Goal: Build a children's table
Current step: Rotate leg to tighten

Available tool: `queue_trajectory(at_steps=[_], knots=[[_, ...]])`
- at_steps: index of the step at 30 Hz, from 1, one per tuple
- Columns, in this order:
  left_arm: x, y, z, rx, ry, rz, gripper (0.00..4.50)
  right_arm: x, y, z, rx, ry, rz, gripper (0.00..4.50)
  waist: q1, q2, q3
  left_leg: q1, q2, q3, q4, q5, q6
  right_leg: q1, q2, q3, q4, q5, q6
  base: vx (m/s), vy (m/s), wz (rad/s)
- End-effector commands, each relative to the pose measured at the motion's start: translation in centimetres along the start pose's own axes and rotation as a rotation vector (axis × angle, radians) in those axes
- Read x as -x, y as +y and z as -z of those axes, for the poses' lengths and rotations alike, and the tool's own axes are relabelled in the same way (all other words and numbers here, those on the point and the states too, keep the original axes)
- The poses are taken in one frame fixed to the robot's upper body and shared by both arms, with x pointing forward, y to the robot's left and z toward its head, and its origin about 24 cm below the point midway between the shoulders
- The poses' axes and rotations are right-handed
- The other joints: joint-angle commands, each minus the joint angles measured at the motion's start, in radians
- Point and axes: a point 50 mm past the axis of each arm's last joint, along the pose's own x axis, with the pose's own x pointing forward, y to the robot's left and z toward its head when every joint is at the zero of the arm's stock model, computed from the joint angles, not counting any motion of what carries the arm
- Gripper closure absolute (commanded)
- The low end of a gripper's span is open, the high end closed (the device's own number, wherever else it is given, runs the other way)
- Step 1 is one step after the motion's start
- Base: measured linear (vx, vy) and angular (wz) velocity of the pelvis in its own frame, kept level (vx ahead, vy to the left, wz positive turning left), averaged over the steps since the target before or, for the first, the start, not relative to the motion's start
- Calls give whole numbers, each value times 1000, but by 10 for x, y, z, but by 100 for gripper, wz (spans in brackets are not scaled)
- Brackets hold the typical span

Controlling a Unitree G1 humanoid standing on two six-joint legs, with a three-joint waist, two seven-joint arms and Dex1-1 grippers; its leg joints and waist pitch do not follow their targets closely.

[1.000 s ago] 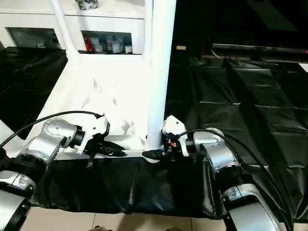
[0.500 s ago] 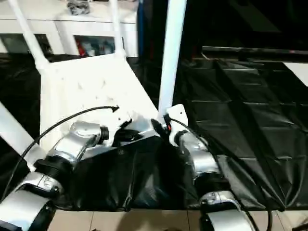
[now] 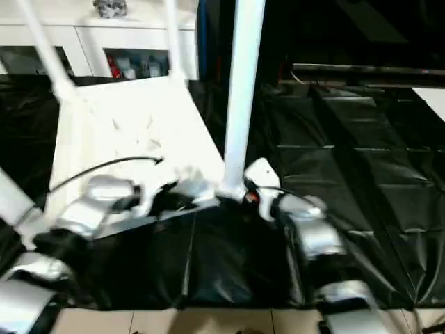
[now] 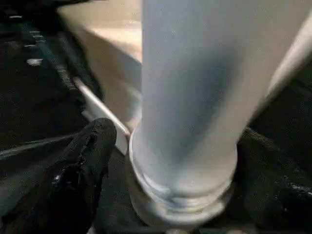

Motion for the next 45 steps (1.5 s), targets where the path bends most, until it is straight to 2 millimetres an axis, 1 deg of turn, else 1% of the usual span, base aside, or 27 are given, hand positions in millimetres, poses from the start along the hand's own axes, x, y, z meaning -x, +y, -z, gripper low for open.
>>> queue_trajectory(at_steps=[1,3,4,6,7,9,15,19,22,23,24,25,26,27,28,29,30,31,32,33,34,35,36,37,40,44,45], knots=[[-8,-9,1,0,-25,96,450,-11,15,-2,21,3,-155,63,7,-13,-63,1,44,-12,-59,-189,106,48,-58,50,-67,-226,-244,0,0,0],[-1,-10,1,6,-36,145,450,-7,12,-3,26,20,-208,79,18,-13,-63,3,45,-10,-59,-180,103,47,-57,49,-63,-214,-253,0,0,0],[0,-10,1,9,-38,158,450,-5,12,-3,25,27,-228,90,20,-10,-63,4,47,-9,-60,-186,100,45,-58,49,-62,-216,-256,0,0,0],[4,-10,1,5,-29,184,450,-3,11,-3,27,39,-259,96,23,-9,-61,7,49,-10,-62,-203,86,43,-57,49,-63,-226,-257,0,0,0],[5,-10,2,5,-23,200,450,-3,11,-4,22,44,-279,114,23,-9,-61,9,49,-9,-63,-209,83,42,-56,49,-64,-230,-257,0,0,0],[7,-10,3,-2,-8,210,450,-2,11,-3,22,58,-307,135,23,-8,-60,7,49,-11,-64,-222,70,44,-58,50,-64,-242,-255,0,0,0],[10,-8,4,3,0,228,450,-2,11,-2,24,91,-369,174,28,-11,-62,4,48,-10,-62,-202,68,48,-60,52,-60,-221,-257,0,0,0],[11,-7,5,12,-1,203,450,-6,12,-2,5,83,-351,181,29,-10,-62,4,47,-10,-62,-194,68,48,-60,51,-61,-221,-256,0,0,0],[7,-1,5,28,11,111,450,-12,12,0,-39,66,-246,183,29,-9,-58,7,47,-11,-65,-225,53,45,-59,51,-67,-279,-240,0,0,0],[2,5,3,45,17,12,450,-18,9,1,-36,63,-119,184,27,-9,-56,8,48,-12,-67,-235,47,43,-60,51,-69,-297,-236,0,0,0],[-4,7,0,54,8,-47,450,-23,7,3,-63,59,-4,184,20,-12,-53,14,45,-17,-70,-282,17,39,-63,50,-80,-390,-208,0,0,0],[-5,8,0,56,6,-56,450,-24,7,3,-69,59,16,184,17,-12,-51,13,44,-18,-71,-288,8,38,-63,51,-82,-417,-197,0,0,0],[-11,9,-4,69,-8,-102,450,-29,5,4,-110,53,134,185,11,-14,-50,16,41,-20,-70,-309,-2,34,-64,49,-90,-466,-178,0,0,0],[-11,9,-4,70,-9,-104,450,-30,5,5,-112,52,139,185,8,-14,-49,17,40,-21,-70,-318,-4,33,-65,48,-94,-495,-168,0,0,0],[-15,9,-6,80,-13,-129,450,-32,5,5,-138,44,189,185,2,-14,-48,15,37,-25,-69,-333,-1,32,-66,44,-104,-568,-131,0,0,0],[-23,9,-10,96,-28,-161,450,-38,6,5,-178,30,261,185,2,-14,-48,15,37,-25,-69,-333,-1,32,-66,44,-104,-568,-131,0,0,0],[-35,8,-17,120,-50,-209,450,-46,8,6,-225,20,353,185,-2,-11,-46,15,37,-27,-71,-342,-5,29,-64,43,-108,-585,-118,0,0,0],[-40,7,-20,127,-58,-223,450,-51,10,6,-240,21,387,185,-7,-13,-43,17,37,-29,-73,-364,-14,26,-63,40,-112,-613,-104,0,0,0],[-45,6,-23,132,-65,-226,450,-55,12,6,-251,23,406,185,-11,-11,-44,20,33,-32,-72,-384,-18,25,-62,34,-120,-641,-88,0,0,0],[-53,3,-28,132,-73,-228,450,-63,16,3,-258,12,413,185,-13,-11,-45,20,32,-32,-71,-389,-16,26,-63,33,-120,-641,-86,0,0,0],[-54,3,-28,132,-74,-229,450,-64,17,2,-258,9,413,185,-16,-6,-45,25,32,-34,-73,-402,-7,23,-62,32,-126,-634,-86,0,0,0],[-56,2,-30,131,-77,-231,450,-66,18,1,-260,2,412,185,-19,-6,-46,26,32,-33,-72,-407,-2,23,-61,31,-127,-623,-89,0,0,0],[-62,-1,-33,124,-80,-216,450,-72,22,-7,-226,-35,390,185,-20,-5,-48,25,33,-32,-75,-408,6,24,-61,32,-128,-597,-95,0,0,0],[-63,-2,-33,117,-79,-216,450,-73,22,-9,-215,-47,394,150,-22,-5,-46,21,33,-34,-76,-412,10,24,-60,32,-126,-587,-99,0,0,0],[-63,-4,-32,99,-71,-192,450,-68,18,-15,-204,-89,378,113,-22,-2,-47,20,33,-32,-78,-415,16,24,-61,37,-123,-557,-112,0,0,0],[-51,-2,-23,88,-58,-178,450,-49,12,-13,-173,-92,255,79,-16,-5,-50,20,34,-28,-75,-401,32,27,-61,41,-121,-524,-126,0,0,0],[-48,-2,-21,84,-60,-162,450,-45,12,-11,-143,-75,222,69,-12,-7,-52,13,37,-26,-76,-360,44,32,-63,46,-113,-470,-144,0,0,0]])
